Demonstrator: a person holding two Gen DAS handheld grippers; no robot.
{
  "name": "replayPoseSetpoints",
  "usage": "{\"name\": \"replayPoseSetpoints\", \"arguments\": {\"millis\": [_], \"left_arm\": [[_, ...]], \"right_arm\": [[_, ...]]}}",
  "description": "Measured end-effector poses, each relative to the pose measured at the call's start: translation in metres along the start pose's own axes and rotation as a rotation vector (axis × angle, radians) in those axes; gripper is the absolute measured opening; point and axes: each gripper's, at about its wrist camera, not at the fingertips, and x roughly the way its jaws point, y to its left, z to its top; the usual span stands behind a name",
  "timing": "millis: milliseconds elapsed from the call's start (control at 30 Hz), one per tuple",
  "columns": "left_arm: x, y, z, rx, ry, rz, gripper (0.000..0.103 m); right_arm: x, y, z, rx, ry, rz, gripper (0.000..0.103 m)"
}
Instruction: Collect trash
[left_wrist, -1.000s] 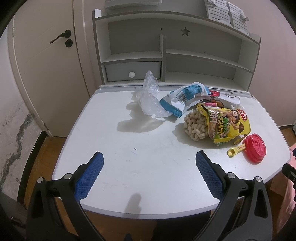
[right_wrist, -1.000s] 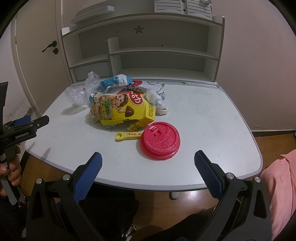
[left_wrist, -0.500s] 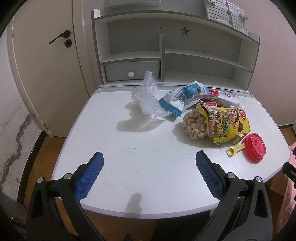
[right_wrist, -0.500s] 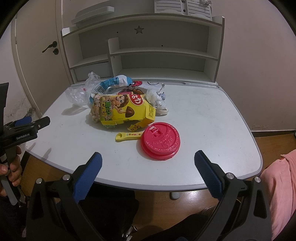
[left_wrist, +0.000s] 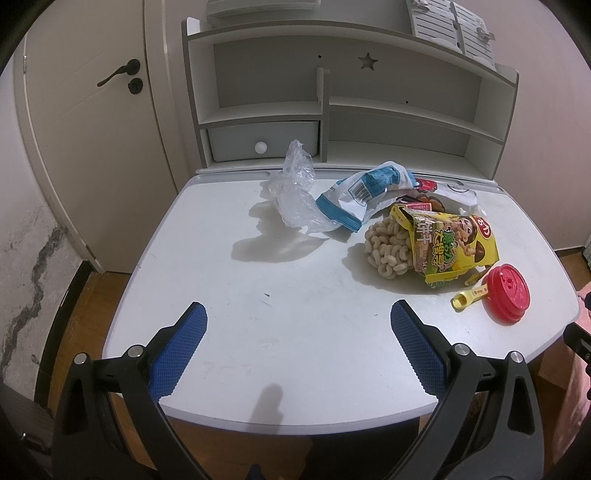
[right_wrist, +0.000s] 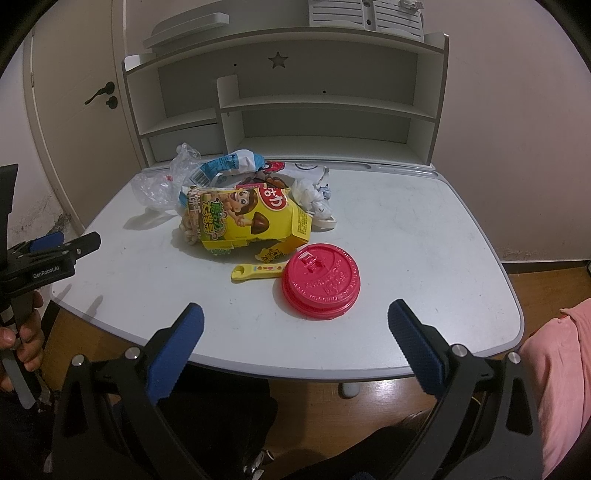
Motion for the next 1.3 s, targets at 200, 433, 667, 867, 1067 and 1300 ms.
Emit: {"name": "replayPoseSetpoints", "arguments": {"millis": [200, 433, 667, 867, 1067, 1300], "left_arm": [[0.001, 0.000, 0.000, 0.000, 0.003, -0.001, 0.097], [0.004, 0.000, 0.000, 0.002, 0.010, -0.001, 0.097], [0.022, 0.006, 0.005, -0.007, 0.049, -0.017, 0.097], [0.057, 0.020, 0.052, -0.042, 0.069, -0.046, 0.097], [0.137, 0.029, 0.117, -0.050, 0.154, 0.008, 0.097], [0.207, 0.033, 0.119, -0.026, 0.255, 0.011, 0.084]], "right_arm": [[0.000, 0.000, 0.000, 0.001, -0.001, -0.001, 0.096], [0.001, 0.000, 0.000, 0.000, 0.002, -0.001, 0.096], [0.010, -0.004, -0.002, 0.007, 0.019, 0.022, 0.096], [0.027, -0.013, -0.002, 0.020, 0.049, 0.025, 0.096], [0.055, -0.032, 0.008, 0.061, 0.070, 0.032, 0.096], [0.110, -0.038, 0.019, 0.020, 0.141, 0.009, 0.096]]}}
